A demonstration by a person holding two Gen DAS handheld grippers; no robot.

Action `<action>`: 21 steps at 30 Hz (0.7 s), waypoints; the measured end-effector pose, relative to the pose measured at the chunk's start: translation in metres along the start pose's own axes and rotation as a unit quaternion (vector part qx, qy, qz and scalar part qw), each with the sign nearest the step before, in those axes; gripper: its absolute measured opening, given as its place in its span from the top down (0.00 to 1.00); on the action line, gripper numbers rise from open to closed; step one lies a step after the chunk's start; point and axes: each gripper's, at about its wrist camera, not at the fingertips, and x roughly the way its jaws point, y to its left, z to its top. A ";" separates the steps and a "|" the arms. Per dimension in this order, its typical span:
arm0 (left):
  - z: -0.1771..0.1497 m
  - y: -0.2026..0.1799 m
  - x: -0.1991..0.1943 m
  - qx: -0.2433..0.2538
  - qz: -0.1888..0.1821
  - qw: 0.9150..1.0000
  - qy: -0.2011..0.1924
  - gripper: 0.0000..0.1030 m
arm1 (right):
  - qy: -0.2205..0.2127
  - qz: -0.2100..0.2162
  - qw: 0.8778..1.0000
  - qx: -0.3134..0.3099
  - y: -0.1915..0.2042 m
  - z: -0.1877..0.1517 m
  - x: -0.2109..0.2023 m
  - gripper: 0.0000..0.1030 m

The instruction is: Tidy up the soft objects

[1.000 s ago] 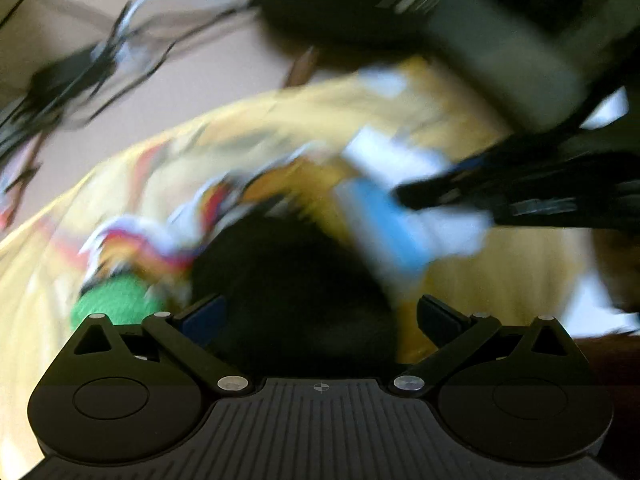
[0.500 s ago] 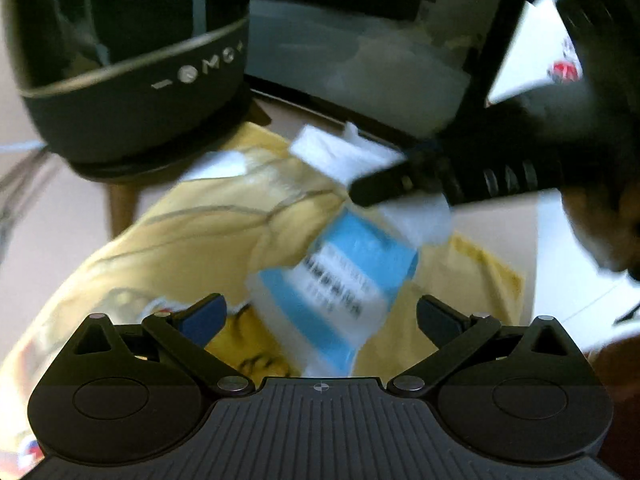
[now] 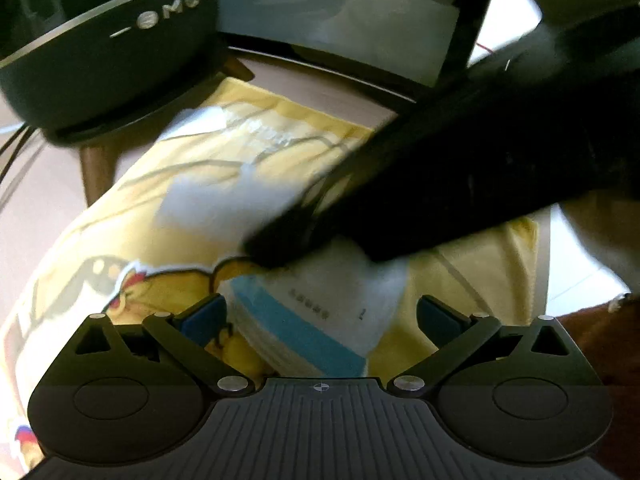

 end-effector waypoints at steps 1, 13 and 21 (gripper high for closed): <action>-0.001 0.000 -0.003 -0.005 0.006 1.000 -0.004 0.00 | 0.008 0.000 1.000 0.000 0.001 0.000 0.004 0.84; -0.002 -0.007 -0.022 -0.015 0.009 0.999 -0.030 0.00 | -0.021 -0.161 0.987 -0.013 -0.034 -0.020 -0.054 0.83; 0.008 -0.021 -0.007 0.100 0.032 0.994 -0.039 0.00 | 0.020 -0.188 0.982 0.024 -0.045 -0.058 -0.061 0.83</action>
